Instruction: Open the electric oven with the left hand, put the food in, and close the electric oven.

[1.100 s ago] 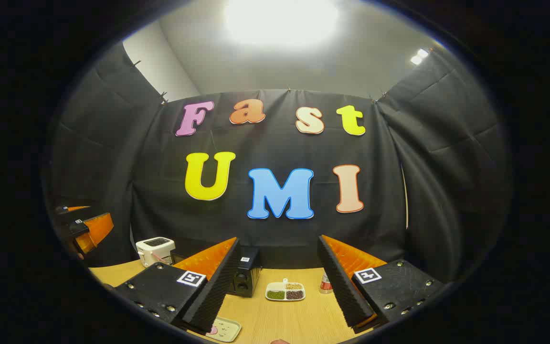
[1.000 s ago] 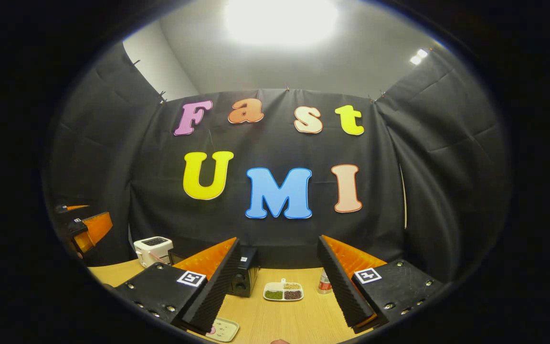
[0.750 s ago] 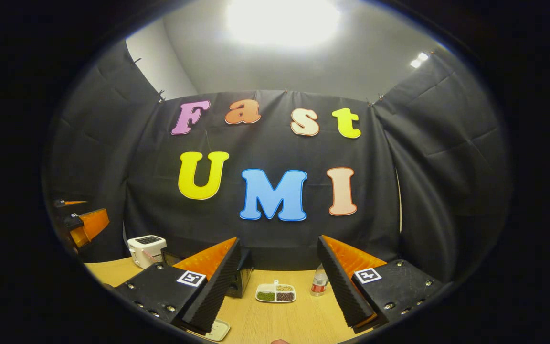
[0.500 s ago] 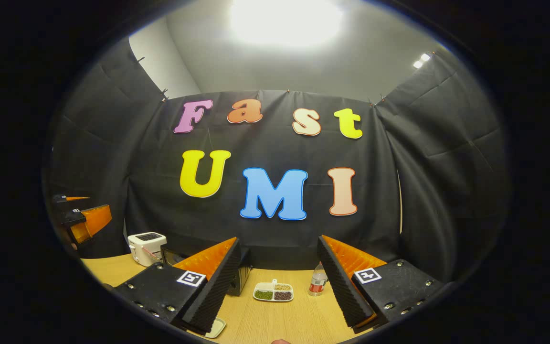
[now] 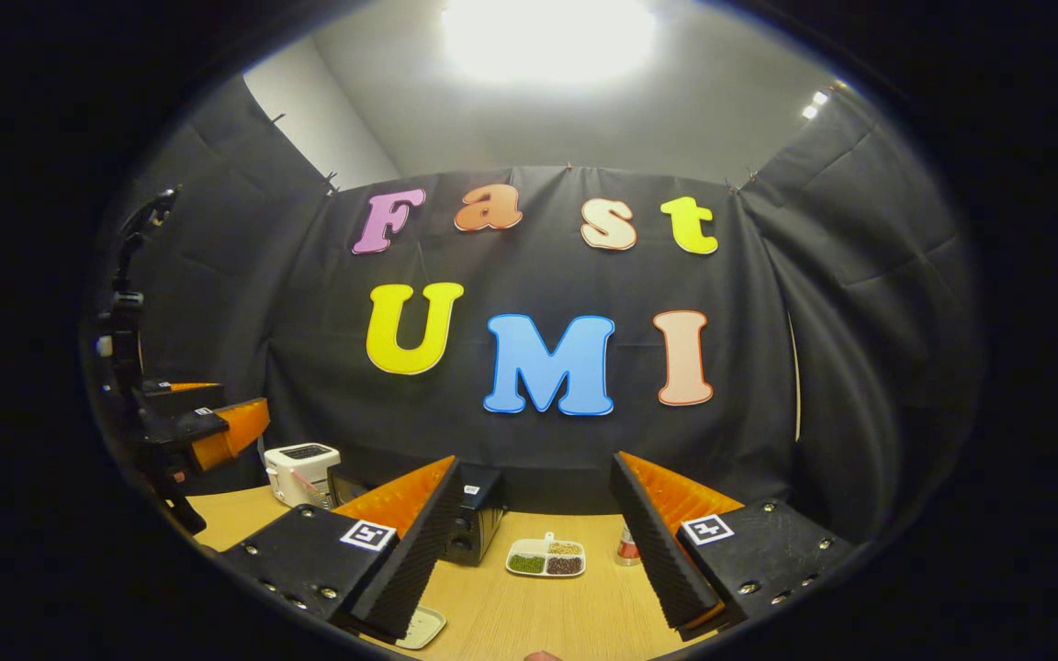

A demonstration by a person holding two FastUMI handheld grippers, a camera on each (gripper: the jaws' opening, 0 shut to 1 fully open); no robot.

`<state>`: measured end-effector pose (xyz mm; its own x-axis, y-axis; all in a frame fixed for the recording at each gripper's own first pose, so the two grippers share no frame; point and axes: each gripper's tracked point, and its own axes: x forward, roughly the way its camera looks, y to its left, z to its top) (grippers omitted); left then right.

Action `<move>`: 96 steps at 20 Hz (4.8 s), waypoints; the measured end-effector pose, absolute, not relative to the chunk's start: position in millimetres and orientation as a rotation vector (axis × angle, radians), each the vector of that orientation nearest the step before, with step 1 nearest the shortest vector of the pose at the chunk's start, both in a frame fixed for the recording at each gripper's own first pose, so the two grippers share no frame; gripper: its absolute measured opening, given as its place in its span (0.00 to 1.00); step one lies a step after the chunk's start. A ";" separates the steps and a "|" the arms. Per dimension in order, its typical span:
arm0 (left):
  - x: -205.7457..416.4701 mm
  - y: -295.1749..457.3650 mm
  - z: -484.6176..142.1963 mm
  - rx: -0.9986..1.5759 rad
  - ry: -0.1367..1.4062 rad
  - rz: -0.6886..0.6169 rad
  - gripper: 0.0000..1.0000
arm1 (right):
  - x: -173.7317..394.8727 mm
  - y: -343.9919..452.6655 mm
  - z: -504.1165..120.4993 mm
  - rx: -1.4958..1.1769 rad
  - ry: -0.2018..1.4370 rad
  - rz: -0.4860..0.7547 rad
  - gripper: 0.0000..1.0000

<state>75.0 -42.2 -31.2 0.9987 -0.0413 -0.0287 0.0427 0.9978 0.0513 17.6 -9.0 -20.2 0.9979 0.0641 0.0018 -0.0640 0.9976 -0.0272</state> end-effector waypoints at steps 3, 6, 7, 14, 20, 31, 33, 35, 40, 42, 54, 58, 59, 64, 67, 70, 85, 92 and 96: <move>122.4 -46.7 -58.3 0.047 0.050 -0.084 0.99 | 33.8 -8.2 -17.7 -0.033 0.004 0.012 0.98; 170.6 -48.6 -89.6 0.055 0.083 -0.121 0.99 | 52.9 -1.1 -11.4 -0.028 -0.020 -0.030 0.98; 185.3 -49.8 -103.5 0.059 0.101 -0.135 0.98 | 59.2 -0.1 -15.6 -0.033 -0.005 -0.047 0.97; 259.8 -66.0 -188.4 0.062 0.222 -0.232 0.93 | 87.3 1.7 -41.0 -0.051 0.065 -0.167 0.97; 299.0 -83.3 -256.8 0.070 0.314 -0.281 0.99 | 90.5 -8.3 -59.7 -0.090 0.129 -0.259 0.97; 289.8 -80.9 -291.8 0.069 0.332 -0.239 0.97 | 83.8 -15.9 -63.9 -0.162 0.164 -0.271 0.95; 275.4 -78.0 -294.1 0.049 0.337 -0.236 0.97 | 83.3 -13.5 -63.2 -0.161 0.161 -0.252 0.95; 259.8 -75.5 -298.1 0.057 0.343 -0.234 0.95 | 80.9 -13.7 -62.8 -0.161 0.161 -0.234 0.95; 225.5 -69.5 -310.0 0.104 0.370 -0.221 0.99 | 73.6 -16.6 -56.0 -0.162 0.144 -0.200 0.95; 213.3 -69.4 -317.1 0.110 0.383 -0.215 0.91 | 69.5 -19.0 -58.8 -0.164 0.150 -0.188 0.95; 139.7 -56.9 -399.4 0.114 0.579 -0.161 0.95 | 45.4 -21.4 -103.3 -0.118 0.296 -0.119 0.95; 123.2 -37.2 -377.4 0.108 0.550 -0.134 0.99 | 46.1 -3.3 -120.0 -0.045 0.343 -0.054 0.95; 118.5 -32.0 -365.3 0.105 0.533 -0.127 0.99 | 46.6 1.9 -127.9 -0.025 0.368 -0.033 0.95; 111.9 -7.1 -269.6 0.083 0.379 -0.089 0.91 | 43.7 37.7 -170.9 0.116 0.516 0.111 0.95; 104.4 7.6 -212.1 0.088 0.284 -0.074 0.99 | 33.4 64.3 -195.0 0.205 0.615 0.227 0.97; 97.1 16.3 -164.7 0.096 0.210 -0.060 0.99 | 15.1 89.2 -229.8 0.289 0.771 0.336 0.97; 50.4 44.1 -77.5 0.119 0.060 0.005 0.91 | -41.0 139.0 -367.1 0.511 1.364 0.408 0.96; 38.2 73.5 -91.2 0.112 0.104 0.074 0.98 | -34.4 131.8 -396.6 0.532 1.469 0.324 0.63; 39.1 77.0 -97.2 0.110 0.120 0.079 0.99 | -31.8 122.7 -398.0 0.596 1.502 0.286 0.16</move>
<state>39.1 77.0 -97.2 0.9897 0.0852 -0.1148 -0.0720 0.9908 0.1142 -31.8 122.7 -398.0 0.0714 0.5295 -0.8453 0.1823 0.8262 0.5330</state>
